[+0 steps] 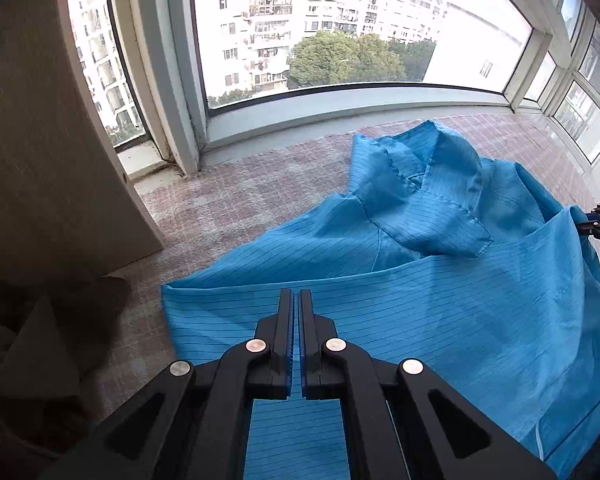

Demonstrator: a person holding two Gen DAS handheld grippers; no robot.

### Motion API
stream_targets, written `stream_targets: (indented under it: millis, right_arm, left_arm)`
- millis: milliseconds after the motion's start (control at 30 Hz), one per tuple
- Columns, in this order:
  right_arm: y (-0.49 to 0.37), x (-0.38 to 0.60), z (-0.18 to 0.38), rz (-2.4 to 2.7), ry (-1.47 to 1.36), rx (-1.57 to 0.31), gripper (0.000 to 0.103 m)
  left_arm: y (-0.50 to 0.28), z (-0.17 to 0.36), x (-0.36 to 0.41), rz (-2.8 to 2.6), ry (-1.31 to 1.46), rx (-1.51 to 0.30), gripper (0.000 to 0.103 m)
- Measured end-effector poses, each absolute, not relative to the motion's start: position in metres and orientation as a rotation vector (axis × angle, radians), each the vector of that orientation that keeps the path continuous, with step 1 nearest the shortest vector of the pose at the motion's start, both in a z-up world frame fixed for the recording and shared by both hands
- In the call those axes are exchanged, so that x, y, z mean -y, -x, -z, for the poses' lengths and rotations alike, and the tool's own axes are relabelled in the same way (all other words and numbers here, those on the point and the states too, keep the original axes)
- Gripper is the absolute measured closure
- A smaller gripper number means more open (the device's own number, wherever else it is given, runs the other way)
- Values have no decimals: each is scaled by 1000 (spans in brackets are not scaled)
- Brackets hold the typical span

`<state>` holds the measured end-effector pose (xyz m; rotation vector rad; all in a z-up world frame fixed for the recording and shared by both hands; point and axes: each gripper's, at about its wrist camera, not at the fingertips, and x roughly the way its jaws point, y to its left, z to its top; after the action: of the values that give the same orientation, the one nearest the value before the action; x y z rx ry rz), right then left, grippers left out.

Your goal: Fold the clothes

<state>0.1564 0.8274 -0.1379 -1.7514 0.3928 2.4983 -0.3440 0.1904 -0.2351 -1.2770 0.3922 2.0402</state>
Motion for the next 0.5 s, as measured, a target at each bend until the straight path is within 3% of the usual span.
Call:
stream_targets:
  millis: [200, 300, 367, 500]
  right_arm:
    - [-226, -867, 128, -2424, 1652, -371, 64]
    - [-258, -878, 139, -2360, 1679, -342, 63]
    - [-276, -882, 153, -2303, 1715, -340, 63]
    - [-283, -866, 164, -2340, 1755, -325, 63]
  left_arm:
    - [306, 256, -231, -1951, 1249, -567, 98]
    - [318, 269, -222, -1983, 1295, -586, 98]
    - [325, 274, -214, -2013, 1312, -594, 91]
    - [332, 276, -201, -2074, 1335, -643, 92]
